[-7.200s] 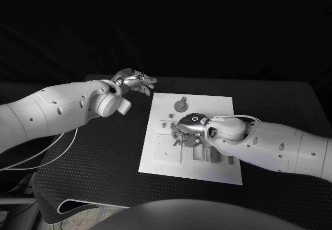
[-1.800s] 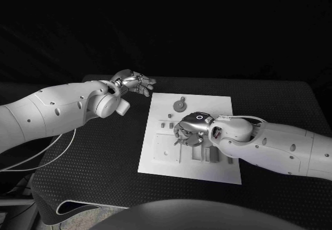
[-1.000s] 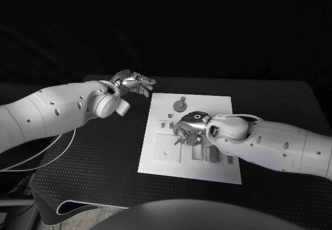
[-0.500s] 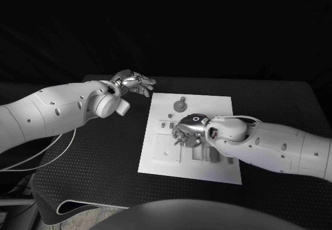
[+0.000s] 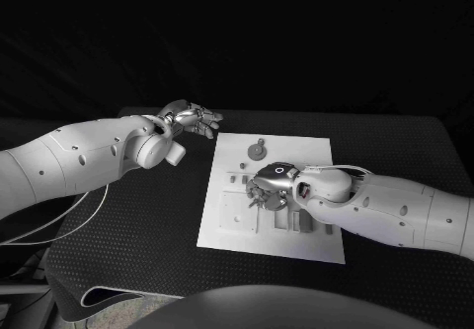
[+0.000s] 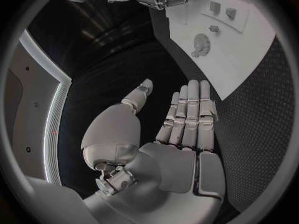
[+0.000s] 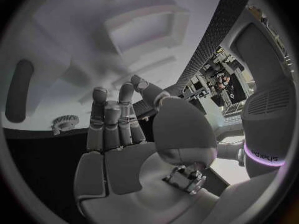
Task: Assemble the parts on the task board
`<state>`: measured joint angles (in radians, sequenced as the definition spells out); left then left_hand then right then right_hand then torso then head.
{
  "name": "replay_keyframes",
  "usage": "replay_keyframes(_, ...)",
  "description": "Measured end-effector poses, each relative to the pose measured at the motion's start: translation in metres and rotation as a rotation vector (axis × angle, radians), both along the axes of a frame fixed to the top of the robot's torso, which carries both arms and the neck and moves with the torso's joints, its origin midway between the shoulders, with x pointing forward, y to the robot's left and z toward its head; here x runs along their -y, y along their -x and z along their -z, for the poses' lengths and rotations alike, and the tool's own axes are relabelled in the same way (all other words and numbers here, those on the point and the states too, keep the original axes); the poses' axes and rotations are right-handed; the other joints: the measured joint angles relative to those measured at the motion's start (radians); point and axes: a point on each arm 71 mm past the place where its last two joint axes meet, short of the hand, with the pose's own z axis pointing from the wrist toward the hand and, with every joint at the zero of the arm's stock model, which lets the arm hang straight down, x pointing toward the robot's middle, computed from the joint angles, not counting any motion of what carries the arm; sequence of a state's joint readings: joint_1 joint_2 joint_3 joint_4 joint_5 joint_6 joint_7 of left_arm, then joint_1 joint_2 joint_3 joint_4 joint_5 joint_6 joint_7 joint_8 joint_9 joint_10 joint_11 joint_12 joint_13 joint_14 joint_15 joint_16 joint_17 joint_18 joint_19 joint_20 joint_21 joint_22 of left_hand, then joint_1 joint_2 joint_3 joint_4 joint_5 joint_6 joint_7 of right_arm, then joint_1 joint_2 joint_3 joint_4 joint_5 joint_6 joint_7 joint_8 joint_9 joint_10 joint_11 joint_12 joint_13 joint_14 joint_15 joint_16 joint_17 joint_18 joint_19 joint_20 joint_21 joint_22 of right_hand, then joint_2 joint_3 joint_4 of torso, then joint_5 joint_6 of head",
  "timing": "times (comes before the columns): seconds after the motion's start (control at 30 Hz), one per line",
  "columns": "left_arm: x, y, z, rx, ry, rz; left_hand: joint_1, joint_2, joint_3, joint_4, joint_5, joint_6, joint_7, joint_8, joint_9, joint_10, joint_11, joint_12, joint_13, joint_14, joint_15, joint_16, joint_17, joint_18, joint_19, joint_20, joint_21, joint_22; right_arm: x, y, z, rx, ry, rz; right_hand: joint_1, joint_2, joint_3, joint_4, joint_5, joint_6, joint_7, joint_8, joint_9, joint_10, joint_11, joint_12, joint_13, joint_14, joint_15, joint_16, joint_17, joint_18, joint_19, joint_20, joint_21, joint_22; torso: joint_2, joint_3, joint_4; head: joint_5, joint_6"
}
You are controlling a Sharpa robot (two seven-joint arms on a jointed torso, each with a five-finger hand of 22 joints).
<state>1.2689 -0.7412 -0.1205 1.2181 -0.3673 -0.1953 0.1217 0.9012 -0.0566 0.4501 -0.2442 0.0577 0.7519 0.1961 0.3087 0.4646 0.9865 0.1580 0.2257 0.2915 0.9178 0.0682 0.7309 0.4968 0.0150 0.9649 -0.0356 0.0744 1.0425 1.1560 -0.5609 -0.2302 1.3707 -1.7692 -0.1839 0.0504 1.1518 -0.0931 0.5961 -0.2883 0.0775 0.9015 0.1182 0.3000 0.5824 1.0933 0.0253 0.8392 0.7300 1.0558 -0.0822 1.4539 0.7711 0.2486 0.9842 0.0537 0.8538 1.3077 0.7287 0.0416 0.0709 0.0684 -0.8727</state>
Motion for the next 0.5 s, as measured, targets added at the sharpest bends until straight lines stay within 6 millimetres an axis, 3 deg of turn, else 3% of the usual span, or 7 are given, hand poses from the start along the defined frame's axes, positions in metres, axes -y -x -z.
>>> replay_keyframes(0.5, -0.0001, 0.0, 0.0002, -0.001, -0.001, 0.0, 0.0, 0.0, 0.0, 0.0, 0.0, 0.0, 0.0, 0.0, 0.0, 0.0, 0.0, 0.0, 0.0, 0.0, 0.0, 0.0, 0.001, 0.0, 0.0, 0.0, 0.0, -0.001, 0.0001, 0.0005, 0.0005, 0.009, 0.0, -0.01, -0.002, 0.009, -0.007, 0.001, 0.0, 0.0, 0.0, 0.018, 0.006, 0.0, 0.0, 0.039, 0.013, 0.005, -0.01, 0.0, -0.004, 0.0, 0.0, 0.0, 0.0, 0.0, 0.0, 0.0012, -0.0004, -0.001, 0.0)
